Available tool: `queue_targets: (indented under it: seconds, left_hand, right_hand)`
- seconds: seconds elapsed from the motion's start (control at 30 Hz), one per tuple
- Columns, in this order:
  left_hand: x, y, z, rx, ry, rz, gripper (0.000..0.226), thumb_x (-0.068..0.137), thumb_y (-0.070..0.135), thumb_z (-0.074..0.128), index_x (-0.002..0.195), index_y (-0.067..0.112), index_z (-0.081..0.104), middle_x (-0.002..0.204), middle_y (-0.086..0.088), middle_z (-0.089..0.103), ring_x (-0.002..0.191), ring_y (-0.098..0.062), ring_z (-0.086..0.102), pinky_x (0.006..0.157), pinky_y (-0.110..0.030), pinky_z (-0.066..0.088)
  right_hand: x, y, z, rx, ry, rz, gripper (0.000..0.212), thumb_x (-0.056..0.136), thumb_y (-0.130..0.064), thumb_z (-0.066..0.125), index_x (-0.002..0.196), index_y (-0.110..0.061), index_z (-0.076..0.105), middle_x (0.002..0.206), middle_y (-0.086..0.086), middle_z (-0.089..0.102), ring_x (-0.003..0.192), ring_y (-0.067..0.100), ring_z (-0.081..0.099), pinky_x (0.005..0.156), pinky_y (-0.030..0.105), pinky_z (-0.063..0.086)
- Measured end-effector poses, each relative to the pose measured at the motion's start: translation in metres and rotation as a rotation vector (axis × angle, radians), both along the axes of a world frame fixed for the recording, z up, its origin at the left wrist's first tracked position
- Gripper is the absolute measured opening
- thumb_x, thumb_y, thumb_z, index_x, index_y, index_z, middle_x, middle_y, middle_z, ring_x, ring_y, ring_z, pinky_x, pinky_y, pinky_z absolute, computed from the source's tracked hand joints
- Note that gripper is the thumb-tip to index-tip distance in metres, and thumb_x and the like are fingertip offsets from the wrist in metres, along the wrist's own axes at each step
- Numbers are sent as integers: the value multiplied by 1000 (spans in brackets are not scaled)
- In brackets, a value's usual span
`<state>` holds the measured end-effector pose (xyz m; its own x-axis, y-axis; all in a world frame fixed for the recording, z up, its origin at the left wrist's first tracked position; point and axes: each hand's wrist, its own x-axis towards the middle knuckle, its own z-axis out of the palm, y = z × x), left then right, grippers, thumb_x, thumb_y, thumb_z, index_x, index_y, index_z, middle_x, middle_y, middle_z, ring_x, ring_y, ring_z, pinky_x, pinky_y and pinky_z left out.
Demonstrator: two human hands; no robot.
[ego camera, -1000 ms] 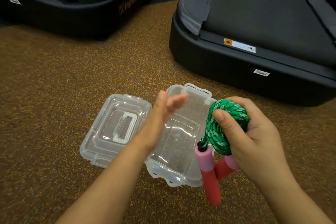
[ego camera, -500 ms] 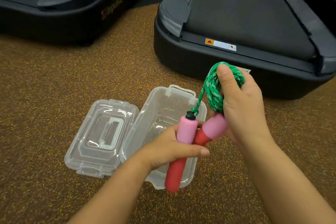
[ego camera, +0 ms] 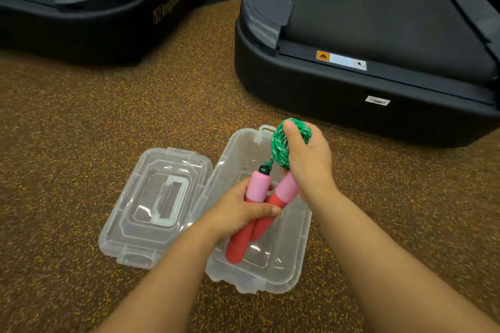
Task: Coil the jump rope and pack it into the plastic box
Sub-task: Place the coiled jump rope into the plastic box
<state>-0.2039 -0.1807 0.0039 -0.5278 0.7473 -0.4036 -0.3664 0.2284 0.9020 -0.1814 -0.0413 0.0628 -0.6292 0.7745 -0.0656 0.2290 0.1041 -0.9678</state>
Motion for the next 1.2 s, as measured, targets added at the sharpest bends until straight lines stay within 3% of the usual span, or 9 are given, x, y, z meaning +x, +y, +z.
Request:
queue_targets:
  seconds: [0.1, 0.13, 0.27, 0.4, 0.6, 0.7, 0.8, 1.0, 1.2]
  left_hand:
    - [-3, 4, -10, -24, -16, 27, 47, 75, 6, 76, 117, 14, 57, 88, -2, 69, 73, -10, 66, 66, -27, 54]
    - [-4, 5, -13, -41, -14, 25, 49, 73, 7, 78, 116, 14, 57, 90, -4, 69, 75, -12, 66, 67, -29, 55]
    - [-6, 8, -27, -140, -14, -3, 61, 62, 10, 81, 117, 13, 55, 98, -13, 69, 81, -21, 66, 72, -38, 58]
    - [-7, 11, -38, -241, -38, 45, 57, 68, -2, 78, 117, 9, 50, 100, -17, 67, 74, -23, 65, 60, -33, 58]
    - [-13, 21, -52, -333, -57, 81, 58, 60, -5, 80, 107, 11, 50, 101, -19, 67, 81, -33, 66, 76, -53, 57]
    - [-17, 21, -54, -341, -115, 62, 51, 63, -9, 78, 102, 10, 53, 97, -19, 67, 82, -35, 65, 79, -55, 56]
    - [-20, 20, -55, -391, -145, 20, 60, 58, -6, 79, 111, 5, 53, 101, -22, 68, 89, -39, 68, 81, -58, 55]
    - [-19, 20, -58, -452, -180, 50, 43, 68, -9, 75, 93, 13, 49, 104, -21, 65, 94, -40, 66, 82, -58, 54]
    - [-19, 23, -63, -517, -167, 80, 64, 67, 0, 79, 121, 8, 44, 113, -21, 63, 97, -39, 65, 82, -57, 54]
  right_hand:
    - [-7, -1, -19, -17, -31, 18, 21, 92, -39, 56, 103, -21, 58, 89, -4, 64, 78, 6, 61, 61, 20, 53]
    - [-9, -2, -25, -12, -48, 31, 19, 92, -37, 56, 102, -21, 58, 87, -5, 63, 78, 7, 62, 63, 19, 52]
    - [-14, -6, -54, -11, -128, 61, 25, 92, -38, 56, 103, -16, 62, 90, 0, 68, 87, 18, 65, 80, 36, 53]
    - [-17, -5, -77, 3, -218, 74, 27, 92, -39, 55, 104, -16, 59, 88, 0, 64, 88, 21, 62, 78, 34, 50]
    - [-24, -7, -95, 13, -305, 64, 34, 93, -40, 53, 114, -14, 55, 95, 0, 57, 88, 19, 53, 76, 28, 38]
    - [-26, -10, -100, 30, -333, 70, 33, 94, -41, 52, 113, -14, 54, 94, 0, 56, 88, 20, 53, 77, 31, 42]
    - [-26, -12, -108, 39, -376, 57, 34, 93, -43, 51, 110, -14, 55, 94, 2, 58, 94, 26, 59, 84, 38, 47]
    - [-37, -1, -125, -69, -606, 58, 47, 94, -43, 49, 118, -2, 52, 118, 19, 61, 110, 37, 57, 91, 42, 46]
    - [-44, 0, -136, -154, -714, 63, 57, 95, -45, 45, 125, 3, 50, 126, 22, 58, 114, 38, 55, 97, 41, 45]
